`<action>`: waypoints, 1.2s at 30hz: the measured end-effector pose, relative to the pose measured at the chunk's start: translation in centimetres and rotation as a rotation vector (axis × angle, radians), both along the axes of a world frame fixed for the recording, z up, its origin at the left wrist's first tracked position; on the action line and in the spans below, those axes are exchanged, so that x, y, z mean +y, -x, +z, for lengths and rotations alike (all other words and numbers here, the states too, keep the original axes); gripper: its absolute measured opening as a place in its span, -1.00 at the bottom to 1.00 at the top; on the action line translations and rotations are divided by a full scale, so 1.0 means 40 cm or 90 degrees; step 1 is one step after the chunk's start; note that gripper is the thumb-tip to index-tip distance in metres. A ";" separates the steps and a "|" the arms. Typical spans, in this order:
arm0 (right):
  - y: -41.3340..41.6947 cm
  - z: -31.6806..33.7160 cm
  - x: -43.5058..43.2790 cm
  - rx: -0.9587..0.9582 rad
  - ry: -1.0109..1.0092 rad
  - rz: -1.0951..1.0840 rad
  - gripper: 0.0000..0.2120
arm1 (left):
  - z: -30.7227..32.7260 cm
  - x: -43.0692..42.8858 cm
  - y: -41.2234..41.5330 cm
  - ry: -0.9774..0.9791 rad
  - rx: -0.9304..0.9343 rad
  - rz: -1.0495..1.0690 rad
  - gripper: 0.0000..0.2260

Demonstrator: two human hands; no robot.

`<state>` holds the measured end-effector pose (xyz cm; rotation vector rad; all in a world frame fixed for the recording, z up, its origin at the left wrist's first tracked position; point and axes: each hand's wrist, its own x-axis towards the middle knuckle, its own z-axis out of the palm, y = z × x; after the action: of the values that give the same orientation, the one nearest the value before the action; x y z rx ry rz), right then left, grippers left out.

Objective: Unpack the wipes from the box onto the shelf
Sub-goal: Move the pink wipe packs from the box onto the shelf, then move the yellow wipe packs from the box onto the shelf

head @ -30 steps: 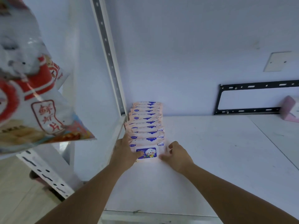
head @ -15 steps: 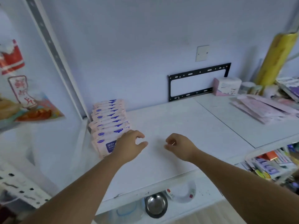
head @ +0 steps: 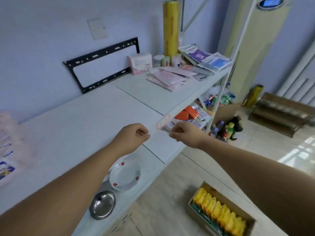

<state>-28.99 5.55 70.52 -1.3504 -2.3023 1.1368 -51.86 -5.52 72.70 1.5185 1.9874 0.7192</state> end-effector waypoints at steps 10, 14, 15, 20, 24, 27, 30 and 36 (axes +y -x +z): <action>-0.558 -0.233 0.106 -0.098 0.173 -0.101 -0.80 | -0.253 0.265 -0.543 0.176 -0.038 -0.154 -0.90; -0.710 -0.348 0.091 -0.107 0.237 -0.161 -0.82 | -0.367 0.294 -0.680 0.262 -0.023 -0.198 -0.87; -0.739 -0.382 0.082 -0.111 0.251 -0.175 -0.83 | -0.396 0.296 -0.707 0.279 -0.021 -0.205 -0.88; -0.850 -0.541 0.035 -0.134 0.314 -0.248 -0.77 | -0.566 0.298 -0.800 0.363 -0.020 -0.257 -0.89; -0.920 -0.685 0.009 -0.166 0.368 -0.297 -0.80 | -0.721 0.295 -0.836 0.435 -0.026 -0.280 -0.95; -0.966 -0.783 -0.011 -0.188 0.401 -0.341 -0.85 | -0.838 0.286 -0.865 0.477 -0.031 -0.309 -0.96; -0.999 -0.881 -0.023 -0.206 0.411 -0.356 -0.89 | -0.954 0.291 -0.896 0.513 -0.020 -0.349 -0.91; -1.034 -1.065 -0.040 -0.219 0.419 -0.371 -0.85 | -1.175 0.311 -0.936 0.553 0.012 -0.409 -0.91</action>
<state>12.39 3.94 27.91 -2.4043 -1.5318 1.5891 -14.41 6.91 25.70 1.4286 1.3613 -0.3863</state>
